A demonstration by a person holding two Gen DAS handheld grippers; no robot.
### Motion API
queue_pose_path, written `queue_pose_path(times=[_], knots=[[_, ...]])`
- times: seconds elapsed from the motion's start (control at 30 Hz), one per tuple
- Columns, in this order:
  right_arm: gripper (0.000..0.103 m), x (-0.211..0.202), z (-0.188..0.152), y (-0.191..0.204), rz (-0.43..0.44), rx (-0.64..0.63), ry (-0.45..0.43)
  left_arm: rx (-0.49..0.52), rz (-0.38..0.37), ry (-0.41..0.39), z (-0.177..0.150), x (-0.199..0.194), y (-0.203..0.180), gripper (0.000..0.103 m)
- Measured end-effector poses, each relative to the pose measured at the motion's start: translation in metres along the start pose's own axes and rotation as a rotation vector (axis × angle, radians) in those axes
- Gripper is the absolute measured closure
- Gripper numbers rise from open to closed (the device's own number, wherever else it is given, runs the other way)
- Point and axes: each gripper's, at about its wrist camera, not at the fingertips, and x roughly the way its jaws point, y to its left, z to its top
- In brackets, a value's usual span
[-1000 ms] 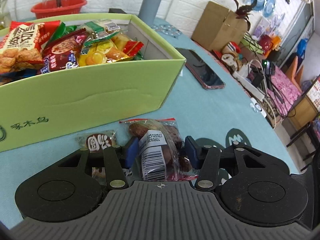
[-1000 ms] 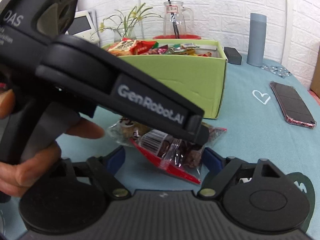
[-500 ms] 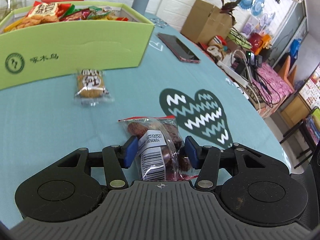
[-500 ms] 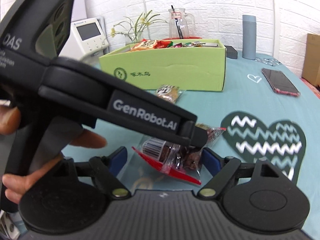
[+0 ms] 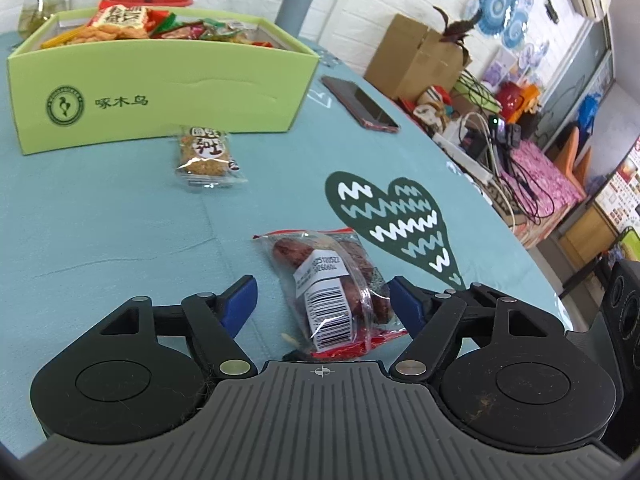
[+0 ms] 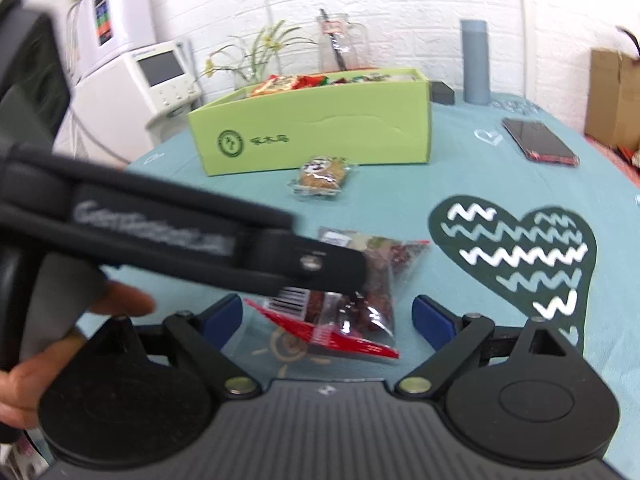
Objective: Organize snacks
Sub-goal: 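Lift the date bag into the green box and open the left gripper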
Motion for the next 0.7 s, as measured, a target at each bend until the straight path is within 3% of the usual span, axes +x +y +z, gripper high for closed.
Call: queue_pose_path(times=[0.23, 0.43, 0.57, 0.67, 0.7], knots=[[0.01, -0.004, -0.007, 0.011, -0.036, -0.05, 0.015, -0.023, -0.006, 0.014, 0.0, 0.006, 0.005, 0.042], [0.01, -0.006, -0.007, 0.002, -0.02, -0.011, -0.002, -0.014, -0.014, 0.017, 0.001, 0.006, 0.004, 0.043], [0.01, -0.009, 0.0, 0.01, -0.05, -0.076, -0.029, -0.01, -0.023, 0.009, 0.005, 0.006, 0.004, 0.042], [0.013, 0.001, 0.0, 0.013, -0.044, -0.1, -0.002, -0.029, -0.027, 0.036, 0.007, 0.015, 0.006, 0.043], [0.019, 0.005, -0.001, 0.011, -0.04, -0.096, 0.012, -0.029, -0.026, 0.035, 0.007, 0.017, 0.007, 0.048]])
